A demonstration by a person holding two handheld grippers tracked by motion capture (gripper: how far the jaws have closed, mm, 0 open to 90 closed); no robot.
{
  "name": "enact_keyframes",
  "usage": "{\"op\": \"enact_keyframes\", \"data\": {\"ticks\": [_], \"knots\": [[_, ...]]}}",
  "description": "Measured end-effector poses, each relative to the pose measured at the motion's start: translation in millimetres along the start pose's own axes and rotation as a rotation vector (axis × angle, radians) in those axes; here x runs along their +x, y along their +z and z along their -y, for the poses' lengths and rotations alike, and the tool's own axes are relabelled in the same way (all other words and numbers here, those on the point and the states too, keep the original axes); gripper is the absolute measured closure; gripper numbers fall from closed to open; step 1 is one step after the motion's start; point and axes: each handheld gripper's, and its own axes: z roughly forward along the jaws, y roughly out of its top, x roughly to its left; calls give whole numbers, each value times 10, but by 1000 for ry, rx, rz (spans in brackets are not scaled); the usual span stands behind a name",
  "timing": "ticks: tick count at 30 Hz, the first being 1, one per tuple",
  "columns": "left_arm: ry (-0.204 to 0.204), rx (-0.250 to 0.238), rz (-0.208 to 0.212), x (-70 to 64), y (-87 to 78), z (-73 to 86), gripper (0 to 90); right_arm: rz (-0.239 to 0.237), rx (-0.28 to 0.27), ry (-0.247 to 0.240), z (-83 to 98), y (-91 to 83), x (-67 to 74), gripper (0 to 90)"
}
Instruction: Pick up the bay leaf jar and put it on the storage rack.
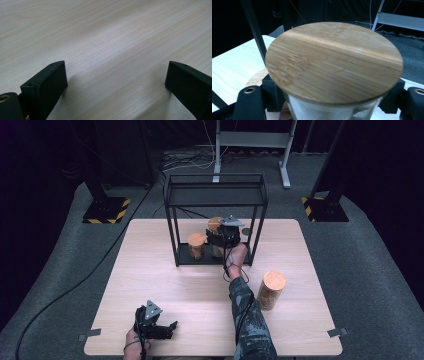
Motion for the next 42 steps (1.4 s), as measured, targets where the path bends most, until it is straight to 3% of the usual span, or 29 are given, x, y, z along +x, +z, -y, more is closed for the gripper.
{"op": "enact_keyframes", "data": {"ticks": [13, 26, 42], "knots": [[0, 0, 0, 0, 0, 0, 34, 5, 5, -1, -2, 110, 8, 246], [0, 0, 1, -1, 0, 0, 35, 7, 21, 46, 50, 246, -19, 246], [1, -2, 2, -3, -1, 1, 40, -4, -1, 30, 69, 316, 45, 246]]}}
